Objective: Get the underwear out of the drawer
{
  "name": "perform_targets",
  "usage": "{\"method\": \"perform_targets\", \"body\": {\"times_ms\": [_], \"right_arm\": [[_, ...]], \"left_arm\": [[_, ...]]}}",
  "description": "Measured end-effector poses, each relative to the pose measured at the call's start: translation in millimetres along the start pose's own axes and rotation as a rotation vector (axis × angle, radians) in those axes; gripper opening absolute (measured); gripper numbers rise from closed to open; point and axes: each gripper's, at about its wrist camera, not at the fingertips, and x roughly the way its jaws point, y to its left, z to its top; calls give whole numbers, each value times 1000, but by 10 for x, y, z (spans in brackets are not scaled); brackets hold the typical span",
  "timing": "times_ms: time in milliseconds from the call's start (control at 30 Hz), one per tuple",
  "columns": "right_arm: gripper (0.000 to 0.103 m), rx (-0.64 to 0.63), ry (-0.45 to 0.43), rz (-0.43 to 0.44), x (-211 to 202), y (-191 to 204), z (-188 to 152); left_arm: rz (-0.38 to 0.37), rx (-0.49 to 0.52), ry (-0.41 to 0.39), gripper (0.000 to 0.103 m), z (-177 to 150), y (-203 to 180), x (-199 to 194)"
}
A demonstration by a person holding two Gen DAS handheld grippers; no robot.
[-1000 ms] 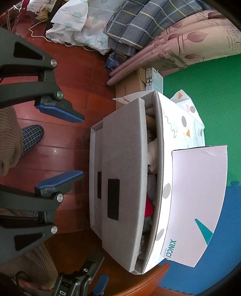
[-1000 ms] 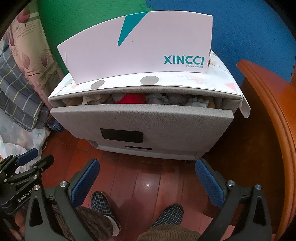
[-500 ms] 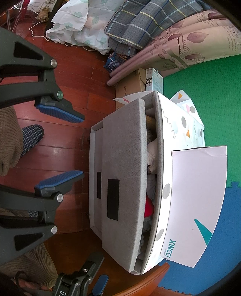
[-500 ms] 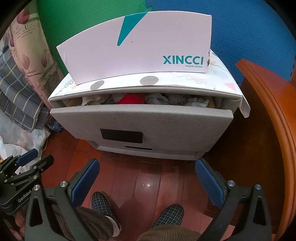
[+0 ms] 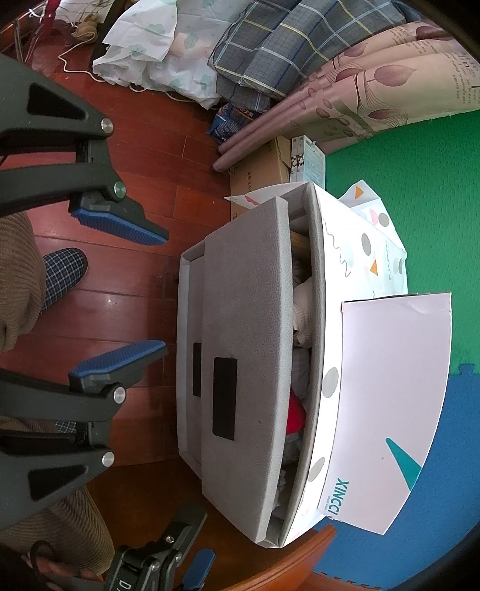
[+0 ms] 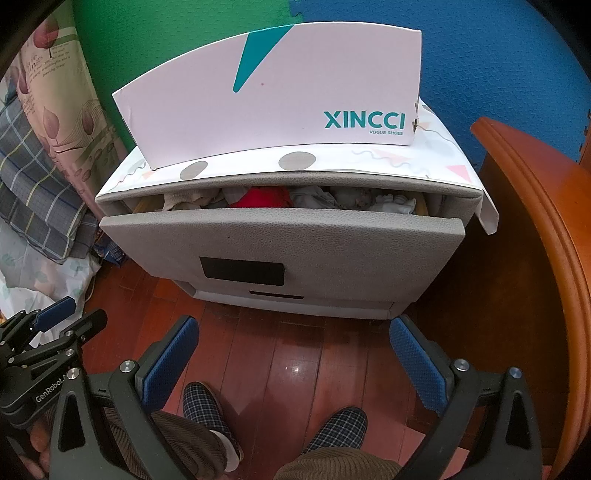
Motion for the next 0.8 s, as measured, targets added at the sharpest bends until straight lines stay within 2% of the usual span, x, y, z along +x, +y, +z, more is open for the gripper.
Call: {"method": "perform_targets", "body": {"times_ms": [233,333,433,533,733,800], "right_arm": [[102,2,-1,1,0,-5,4],[102,7,0,1,-3,-8,14],[102,11,0,6,-4,-10,21],[102,14,0,11,-3,-20,18],[102,37,1,26,1,-81,13],[102,50,5,33,16,-116,15]], "left_arm": [[-16,-16,6,55,-10,38,1],[-51,-42,19,55,27,100,10],[-116,-119,24,55,119,259,17],[-186,-242,40,55,263,482,125],[-263,-414,95,55,583,824,476],[-285,-447,109,65,665,880,602]]}}
